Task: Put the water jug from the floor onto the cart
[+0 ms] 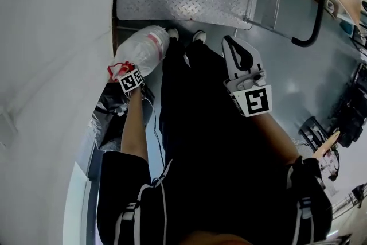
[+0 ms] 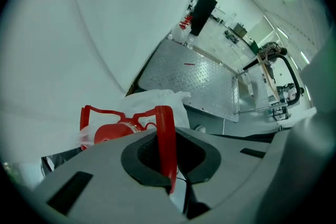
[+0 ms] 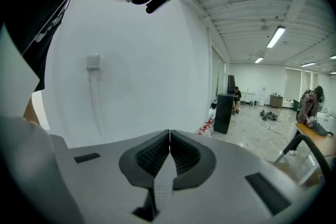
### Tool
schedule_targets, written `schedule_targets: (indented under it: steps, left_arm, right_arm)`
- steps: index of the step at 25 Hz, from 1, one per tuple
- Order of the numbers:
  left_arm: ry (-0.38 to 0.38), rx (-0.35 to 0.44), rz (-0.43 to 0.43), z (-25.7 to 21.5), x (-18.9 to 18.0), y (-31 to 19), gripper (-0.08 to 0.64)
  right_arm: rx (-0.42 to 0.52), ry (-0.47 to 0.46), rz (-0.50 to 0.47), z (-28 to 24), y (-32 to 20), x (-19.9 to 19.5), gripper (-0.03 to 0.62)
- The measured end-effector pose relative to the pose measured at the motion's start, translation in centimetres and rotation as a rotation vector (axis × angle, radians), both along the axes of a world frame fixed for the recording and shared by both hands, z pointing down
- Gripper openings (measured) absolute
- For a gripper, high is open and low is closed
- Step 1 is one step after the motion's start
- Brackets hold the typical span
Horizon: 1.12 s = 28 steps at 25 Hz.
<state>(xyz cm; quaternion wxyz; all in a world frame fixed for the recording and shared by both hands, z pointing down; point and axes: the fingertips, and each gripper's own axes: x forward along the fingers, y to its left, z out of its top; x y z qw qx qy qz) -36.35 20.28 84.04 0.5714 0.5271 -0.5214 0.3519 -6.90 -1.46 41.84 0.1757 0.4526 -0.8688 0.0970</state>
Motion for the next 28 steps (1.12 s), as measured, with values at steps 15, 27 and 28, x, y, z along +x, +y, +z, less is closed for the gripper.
schedule_targets:
  steps: [15, 27, 28]
  left_arm:
    - [0.002, 0.181, 0.312, -10.8, 6.8, -7.5, 0.021]
    - [0.064, 0.226, 0.389, -13.8, 10.0, -11.8, 0.021]
    - [0.066, 0.228, 0.401, -14.0, 10.6, -12.3, 0.021]
  right_arm:
    - [0.181, -0.05, 0.262, -4.9, 1.4, 7.4, 0.018]
    - [0.149, -0.072, 0.378, -3.8, 3.2, 10.1, 0.018]
    - [0.153, -0.076, 0.382, -3.8, 3.2, 10.4, 0.018]
